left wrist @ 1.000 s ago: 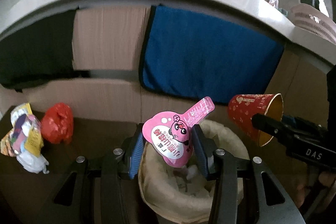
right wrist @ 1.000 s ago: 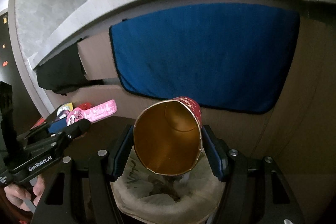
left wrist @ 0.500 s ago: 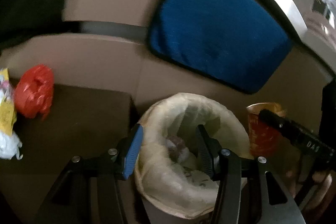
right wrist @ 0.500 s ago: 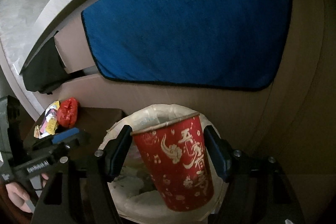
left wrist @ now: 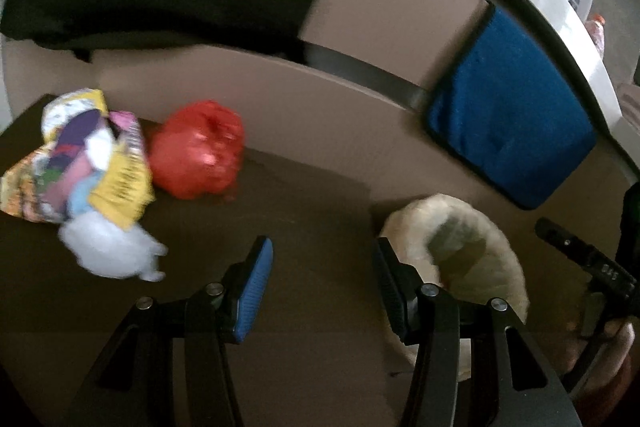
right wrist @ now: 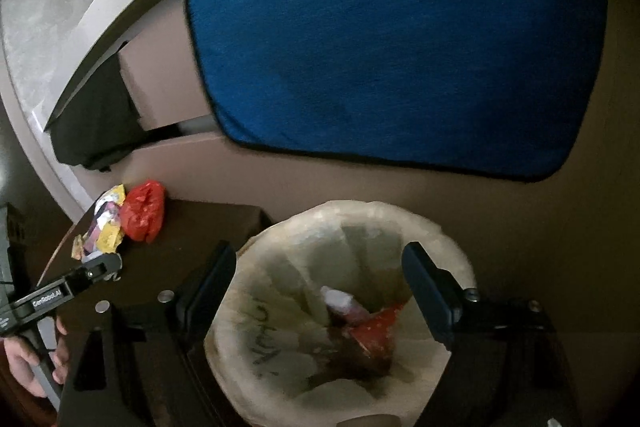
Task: Collect trash
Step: 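Grasp the orange snack bag with the left tool while the right tool grasps the pink foam piece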
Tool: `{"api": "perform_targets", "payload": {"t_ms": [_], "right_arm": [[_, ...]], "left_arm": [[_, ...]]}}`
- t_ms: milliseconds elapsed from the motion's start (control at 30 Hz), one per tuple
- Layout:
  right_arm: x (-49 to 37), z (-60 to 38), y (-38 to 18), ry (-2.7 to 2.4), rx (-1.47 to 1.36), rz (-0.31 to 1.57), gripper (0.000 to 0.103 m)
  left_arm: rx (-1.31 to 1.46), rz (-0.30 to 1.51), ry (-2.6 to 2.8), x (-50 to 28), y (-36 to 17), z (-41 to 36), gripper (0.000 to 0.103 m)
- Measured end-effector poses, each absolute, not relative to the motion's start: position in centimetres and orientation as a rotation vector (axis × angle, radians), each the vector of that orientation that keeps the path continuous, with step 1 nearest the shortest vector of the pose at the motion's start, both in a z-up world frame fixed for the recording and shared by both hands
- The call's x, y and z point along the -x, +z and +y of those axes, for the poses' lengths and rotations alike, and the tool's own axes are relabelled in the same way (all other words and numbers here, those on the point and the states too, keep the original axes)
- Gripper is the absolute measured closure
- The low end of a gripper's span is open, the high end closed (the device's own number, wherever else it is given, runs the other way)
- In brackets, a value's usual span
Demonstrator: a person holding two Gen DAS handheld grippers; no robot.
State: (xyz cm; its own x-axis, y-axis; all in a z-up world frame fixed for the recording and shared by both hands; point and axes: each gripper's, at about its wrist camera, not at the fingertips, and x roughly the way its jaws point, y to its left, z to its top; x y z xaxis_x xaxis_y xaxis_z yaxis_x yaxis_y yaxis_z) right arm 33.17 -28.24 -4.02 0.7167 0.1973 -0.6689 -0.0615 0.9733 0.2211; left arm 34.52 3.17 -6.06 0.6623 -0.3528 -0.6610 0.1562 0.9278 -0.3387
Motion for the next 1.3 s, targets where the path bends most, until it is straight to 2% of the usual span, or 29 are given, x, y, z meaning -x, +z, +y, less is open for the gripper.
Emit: {"api": "perform_targets", "payload": {"t_ms": [167,467,667,867,1100,1233,1300], "right_arm": [[-32.9,-25.1,-3.3,0.120,-0.109,0.713,0.022],[-34.5,-18.3,-5.0,0.307,-0.105,0.780,0.022],[-35.4,-13.9,-6.5,0.381,-0.075,0.836,0.022],[-35.9,-11.1,-7.2,0.417,-0.038,0.869,0.023],[-35.7,-10.0,-7.9,0.450,-0.039,0.888,0.023],[-35.6,-8.9,-8.5,0.486,-0.055,0.905,0.023],[-35.6,-8.2,-8.8,0.510,-0.058,0.912,0.023]], "left_arm": [[0.284,0.753,-0.205,-34.1,-6.2,8.0,0.050],[0.432,0.659,0.006,-36.4,-6.1,19.8,0.050],[0.509,0.775,0.036,-42.8,-8.3,24.5,0.050],[0.533,0.904,-0.007,-46.6,-11.6,23.8,0.050],[0.337,0.979,-0.152,-42.5,-11.9,20.4,0.051],[0.356,1.017,-0.181,-39.5,-12.6,20.5,0.065],[0.362,1.009,-0.161,-37.8,-12.3,21.1,0.065]]}}
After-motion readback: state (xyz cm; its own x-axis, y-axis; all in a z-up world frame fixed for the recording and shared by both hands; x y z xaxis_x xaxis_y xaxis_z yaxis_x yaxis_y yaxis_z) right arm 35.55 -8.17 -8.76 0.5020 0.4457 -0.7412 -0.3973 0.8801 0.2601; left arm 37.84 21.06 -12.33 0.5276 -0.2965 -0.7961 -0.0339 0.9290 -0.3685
